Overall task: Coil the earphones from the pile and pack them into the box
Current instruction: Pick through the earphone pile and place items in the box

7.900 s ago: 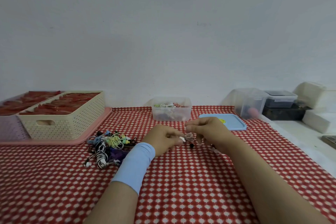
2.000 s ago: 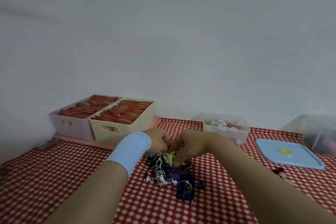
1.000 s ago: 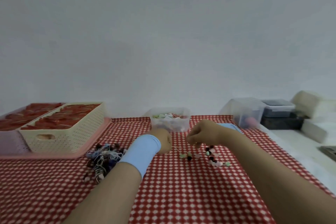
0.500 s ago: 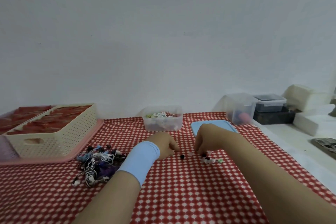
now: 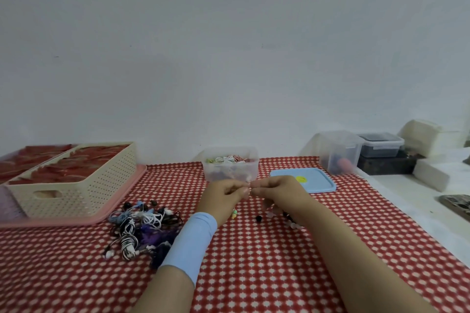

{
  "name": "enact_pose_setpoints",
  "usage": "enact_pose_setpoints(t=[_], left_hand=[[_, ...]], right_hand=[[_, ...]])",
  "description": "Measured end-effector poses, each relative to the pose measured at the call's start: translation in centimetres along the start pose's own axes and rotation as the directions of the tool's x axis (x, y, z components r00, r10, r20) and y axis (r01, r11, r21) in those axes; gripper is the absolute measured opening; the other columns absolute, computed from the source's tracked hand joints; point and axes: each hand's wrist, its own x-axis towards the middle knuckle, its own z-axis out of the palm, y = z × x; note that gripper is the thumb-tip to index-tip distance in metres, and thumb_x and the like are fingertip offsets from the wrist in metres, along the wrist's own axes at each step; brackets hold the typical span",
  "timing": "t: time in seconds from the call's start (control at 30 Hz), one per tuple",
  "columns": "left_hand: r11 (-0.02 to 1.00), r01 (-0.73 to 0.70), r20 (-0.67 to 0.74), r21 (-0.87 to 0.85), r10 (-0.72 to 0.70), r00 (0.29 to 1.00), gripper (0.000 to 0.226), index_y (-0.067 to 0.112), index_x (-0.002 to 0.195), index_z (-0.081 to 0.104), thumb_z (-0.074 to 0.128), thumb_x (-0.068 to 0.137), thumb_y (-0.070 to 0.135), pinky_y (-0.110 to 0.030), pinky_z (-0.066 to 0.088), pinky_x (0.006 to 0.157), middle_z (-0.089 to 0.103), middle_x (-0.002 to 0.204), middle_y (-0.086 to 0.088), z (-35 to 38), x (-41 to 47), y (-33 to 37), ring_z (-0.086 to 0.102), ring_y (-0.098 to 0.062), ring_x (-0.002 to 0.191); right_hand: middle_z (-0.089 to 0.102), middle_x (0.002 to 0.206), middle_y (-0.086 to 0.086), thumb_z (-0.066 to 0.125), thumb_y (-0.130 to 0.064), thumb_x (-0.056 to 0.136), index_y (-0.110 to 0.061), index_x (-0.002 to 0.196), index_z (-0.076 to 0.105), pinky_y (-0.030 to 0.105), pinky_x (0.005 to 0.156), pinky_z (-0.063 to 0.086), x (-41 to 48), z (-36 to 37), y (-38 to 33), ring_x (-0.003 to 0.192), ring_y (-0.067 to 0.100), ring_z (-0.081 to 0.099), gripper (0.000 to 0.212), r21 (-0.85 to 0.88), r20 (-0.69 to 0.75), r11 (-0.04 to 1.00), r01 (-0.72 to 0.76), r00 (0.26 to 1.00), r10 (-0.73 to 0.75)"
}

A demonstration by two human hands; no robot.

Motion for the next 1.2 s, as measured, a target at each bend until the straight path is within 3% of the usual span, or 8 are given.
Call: enact_pose_setpoints(t=[0.13,0.3,0.37,0.53,0.8,0.97,1.1,1.2], left_hand=[[0.999,0.009,-0.001,-0.054,-0.009,1.000,0.023,0.027,0.110,0.074,0.054,0.100,0.024,-0.014,0.047,0.082,0.073,0.092,0.015,-0.1,0.1,-0.3,0.065,0.000,0.088],[0.986,-0.007,-0.049,-0.167,-0.001,0.999,0.020,0.023,0.108,0.075,0.063,0.095,0.016,-0.015,0.052,0.081,0.074,0.090,0.013,-0.1,-0.1,-0.9,0.068,0.000,0.081],[0.982,-0.010,-0.060,-0.191,-0.001,0.998,0.017,0.024,0.104,0.076,0.066,0.092,0.018,-0.018,0.053,0.085,0.075,0.093,0.014,0.1,-0.4,-0.9,0.069,0.001,0.085],[0.964,-0.002,-0.093,-0.264,-0.024,0.995,0.013,0.025,0.098,0.077,0.067,0.092,0.020,-0.018,0.053,0.085,0.076,0.094,0.013,0.2,-0.8,-0.8,0.070,-0.002,0.090],[0.940,0.000,-0.067,-0.341,-0.024,0.997,0.013,0.024,0.097,0.076,0.065,0.094,0.017,-0.013,0.053,0.076,0.077,0.091,0.005,0.0,-1.0,-0.5,0.072,-0.010,0.086],[0.943,0.014,-0.038,-0.333,-0.028,0.999,0.015,0.023,0.096,0.075,0.061,0.096,0.020,-0.014,0.053,0.077,0.077,0.085,0.004,-0.1,-1.1,-0.4,0.070,-0.007,0.081],[0.936,0.016,-0.025,-0.351,-0.026,0.999,0.015,0.025,0.092,0.076,0.061,0.096,0.020,-0.019,0.054,0.079,0.077,0.083,0.003,0.0,-1.1,-0.2,0.069,-0.005,0.077],[0.940,0.008,-0.025,-0.340,-0.018,1.000,0.015,0.027,0.089,0.076,0.063,0.095,0.023,-0.027,0.055,0.087,0.077,0.083,0.004,0.0,-1.2,-0.2,0.069,-0.006,0.080]], right_hand=[[0.077,0.097,0.013,0.074,-0.019,0.090,-0.014,0.101,0.078,0.023,0.043,0.041,-0.3,0.2,0.4,0.053,0.013,0.057,0.013,0.196,0.002,0.978,-0.069,0.998,0.070],[0.063,0.071,0.004,0.075,-0.012,0.087,-0.011,0.100,0.078,0.021,0.041,0.033,-0.1,0.1,0.1,0.053,0.012,0.049,0.013,0.326,0.044,0.942,-0.079,0.997,0.068],[0.069,0.076,0.003,0.074,-0.010,0.087,-0.012,0.096,0.080,0.021,0.042,0.032,-0.2,0.2,-0.1,0.054,0.012,0.051,0.011,0.348,0.103,0.933,-0.086,0.993,0.053],[0.075,0.108,0.017,0.067,-0.013,0.092,-0.008,0.104,0.078,0.018,0.041,0.033,-0.7,0.1,-0.5,0.058,0.012,0.056,0.016,0.336,0.196,0.939,-0.077,0.981,0.010],[0.074,0.092,0.005,0.074,-0.023,0.083,-0.012,0.093,0.079,0.021,0.044,0.033,-0.8,0.0,-0.5,0.058,0.013,0.058,0.016,0.277,0.214,0.960,-0.041,0.977,-0.020],[0.074,0.092,0.008,0.071,-0.017,0.089,-0.008,0.095,0.076,0.022,0.044,0.036,-0.8,-0.2,-0.5,0.058,0.014,0.060,0.013,0.285,0.183,0.958,-0.035,0.983,-0.018],[0.075,0.095,0.009,0.076,-0.025,0.077,-0.008,0.094,0.077,0.020,0.041,0.036,-0.9,-0.3,-0.2,0.059,0.015,0.061,0.024,0.284,0.206,0.958,-0.041,0.978,-0.019],[0.075,0.100,0.011,0.077,-0.026,0.074,-0.001,0.104,0.074,0.020,0.041,0.036,-0.7,-0.4,-0.1,0.062,0.016,0.063,0.040,0.270,0.210,0.962,-0.041,0.978,-0.017]])
